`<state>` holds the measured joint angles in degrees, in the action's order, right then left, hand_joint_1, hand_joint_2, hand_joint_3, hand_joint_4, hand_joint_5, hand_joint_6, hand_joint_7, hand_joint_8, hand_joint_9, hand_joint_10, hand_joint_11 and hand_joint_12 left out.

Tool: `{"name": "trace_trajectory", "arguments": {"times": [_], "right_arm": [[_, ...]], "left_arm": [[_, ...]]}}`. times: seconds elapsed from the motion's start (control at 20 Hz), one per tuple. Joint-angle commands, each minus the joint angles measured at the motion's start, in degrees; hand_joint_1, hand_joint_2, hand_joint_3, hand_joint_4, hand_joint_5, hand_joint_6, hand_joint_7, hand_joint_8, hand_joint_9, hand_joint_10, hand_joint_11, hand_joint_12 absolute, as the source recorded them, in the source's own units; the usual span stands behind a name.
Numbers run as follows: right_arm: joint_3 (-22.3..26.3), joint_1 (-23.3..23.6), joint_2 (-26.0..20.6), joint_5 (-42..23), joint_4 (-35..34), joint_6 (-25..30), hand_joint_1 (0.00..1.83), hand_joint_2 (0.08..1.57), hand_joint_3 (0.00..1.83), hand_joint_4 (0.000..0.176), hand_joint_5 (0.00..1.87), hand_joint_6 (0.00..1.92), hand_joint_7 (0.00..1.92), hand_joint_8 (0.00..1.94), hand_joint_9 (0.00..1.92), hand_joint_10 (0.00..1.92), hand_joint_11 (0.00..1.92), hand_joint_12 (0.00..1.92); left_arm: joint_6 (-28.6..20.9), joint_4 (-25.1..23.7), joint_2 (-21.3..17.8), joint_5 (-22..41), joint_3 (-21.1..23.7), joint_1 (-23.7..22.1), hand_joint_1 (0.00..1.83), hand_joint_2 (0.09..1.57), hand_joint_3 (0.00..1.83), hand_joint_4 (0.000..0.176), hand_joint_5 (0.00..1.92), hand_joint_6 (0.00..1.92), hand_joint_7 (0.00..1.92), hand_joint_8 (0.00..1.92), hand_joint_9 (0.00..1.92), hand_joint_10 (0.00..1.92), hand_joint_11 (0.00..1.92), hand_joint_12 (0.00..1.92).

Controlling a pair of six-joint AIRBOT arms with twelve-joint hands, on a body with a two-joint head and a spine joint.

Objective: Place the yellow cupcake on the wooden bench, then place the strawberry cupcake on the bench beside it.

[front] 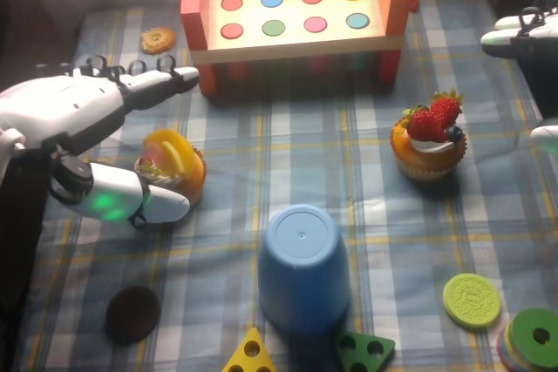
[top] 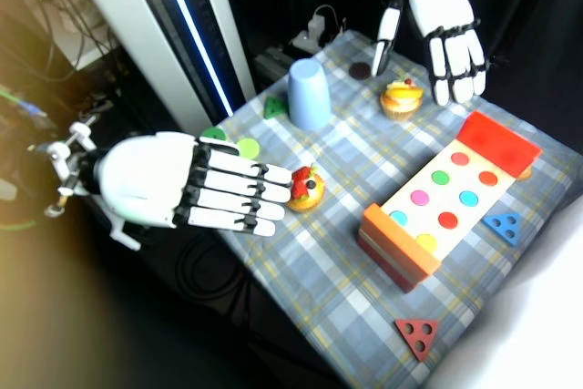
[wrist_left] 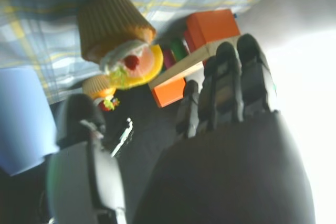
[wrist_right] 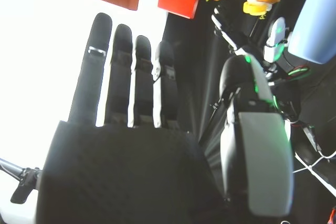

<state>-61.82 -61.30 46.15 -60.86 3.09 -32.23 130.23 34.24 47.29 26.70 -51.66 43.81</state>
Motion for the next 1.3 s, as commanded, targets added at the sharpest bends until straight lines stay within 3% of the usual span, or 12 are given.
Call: {"name": "trace_trajectory", "arguments": {"times": [0.0,0.15,0.3,0.35,0.4,0.55,0.85,0.9,1.1,1.15,1.2,1.25], "right_arm": [[-0.21,0.34,-0.07,-6.87,-1.36,0.34,0.55,1.22,0.00,0.000,0.46,0.01,0.43,0.00,0.46,0.01,0.31,0.60],[-0.22,0.34,-0.06,-6.85,-1.32,0.34,0.54,1.23,0.01,0.000,0.46,0.01,0.43,0.00,0.47,0.01,0.30,0.61],[-0.22,0.20,-0.06,-6.85,-1.31,0.51,0.54,1.25,0.01,0.000,0.46,0.00,0.43,0.00,0.46,0.00,0.29,0.62],[-0.22,0.19,-0.06,-6.85,-1.31,0.54,0.56,1.25,0.01,0.000,0.47,0.00,0.42,0.00,0.45,0.00,0.27,0.61],[-0.22,0.19,-0.06,-6.85,-1.31,0.56,0.57,1.26,0.00,0.000,0.47,0.00,0.43,0.00,0.45,0.00,0.27,0.61],[-0.22,0.16,-0.06,-6.85,-1.31,0.65,0.55,1.27,0.00,0.000,0.47,0.00,0.44,0.00,0.46,0.00,0.26,0.67],[-0.22,0.05,-0.06,-6.86,-1.31,0.80,0.56,1.27,0.00,0.000,0.48,0.00,0.46,0.01,0.46,0.00,0.22,0.66],[-0.22,0.03,-0.06,-6.86,-1.31,0.85,0.56,1.27,0.00,0.000,0.48,0.00,0.47,0.01,0.46,0.00,0.23,0.66],[-0.22,-0.16,-0.06,-6.87,-1.35,1.01,0.59,1.27,0.00,0.000,0.48,0.00,0.47,0.00,0.46,0.00,0.23,0.65],[-0.22,-0.25,-0.06,-6.87,-1.37,1.05,0.58,1.27,0.00,0.000,0.48,0.00,0.47,0.00,0.46,0.00,0.23,0.65],[-0.22,-0.27,-0.06,-6.88,-1.39,1.06,0.59,1.27,0.00,0.000,0.48,0.00,0.47,0.00,0.46,0.00,0.23,0.64],[-0.23,-0.27,-0.07,-6.88,-1.43,1.06,0.60,1.27,0.00,0.000,0.48,0.00,0.46,0.00,0.46,0.00,0.23,0.65]], "left_arm": [[0.92,-0.42,0.14,5.40,-0.50,-0.91,0.76,0.92,0.00,0.176,0.10,0.01,0.26,0.01,0.31,0.01,0.00,0.59],[1.39,0.96,0.72,4.02,-1.39,-1.20,0.90,1.01,0.00,0.176,0.34,0.02,0.47,0.02,0.43,0.02,0.00,0.64],[1.39,1.66,1.17,3.86,-1.78,-1.20,0.99,1.11,0.00,0.079,0.73,0.02,0.80,0.03,0.63,0.02,0.00,0.61],[1.39,1.93,1.25,3.94,-1.81,-1.22,1.27,1.13,0.00,0.039,0.85,0.01,0.90,0.88,0.75,0.02,0.00,0.76],[1.38,2.18,1.32,4.26,-1.81,-1.25,1.24,1.15,0.00,0.000,0.91,0.68,0.91,1.21,0.77,0.01,0.00,0.83],[1.37,2.67,1.97,4.88,-2.00,-1.57,0.96,1.07,0.00,0.062,0.80,0.02,0.77,0.43,0.74,0.01,0.00,0.67],[0.37,4.02,3.30,5.59,-2.67,-2.16,0.95,1.03,0.00,0.039,0.90,0.00,0.99,0.08,0.80,0.01,0.00,0.64],[-0.76,3.94,3.30,5.90,-2.71,-2.08,1.02,1.07,0.00,0.149,1.01,0.68,1.03,0.06,0.83,0.01,0.00,0.68],[-4.69,2.64,3.04,7.40,-2.67,-1.73,1.02,1.10,0.00,0.176,0.99,0.95,1.11,0.06,0.87,0.02,0.00,0.73],[-6.34,1.62,2.72,8.18,-2.39,-1.68,1.19,1.11,0.00,0.000,1.01,0.80,1.02,0.91,0.89,0.02,0.00,0.77],[-7.44,0.59,2.28,9.05,-1.92,-1.73,1.06,1.10,0.00,0.138,1.00,0.90,0.92,0.73,0.90,0.03,0.00,0.77],[-8.69,-0.68,1.70,10.13,-1.40,-1.95,1.03,1.10,0.00,0.168,0.99,0.94,0.93,0.59,0.90,0.03,0.00,0.75]]}}
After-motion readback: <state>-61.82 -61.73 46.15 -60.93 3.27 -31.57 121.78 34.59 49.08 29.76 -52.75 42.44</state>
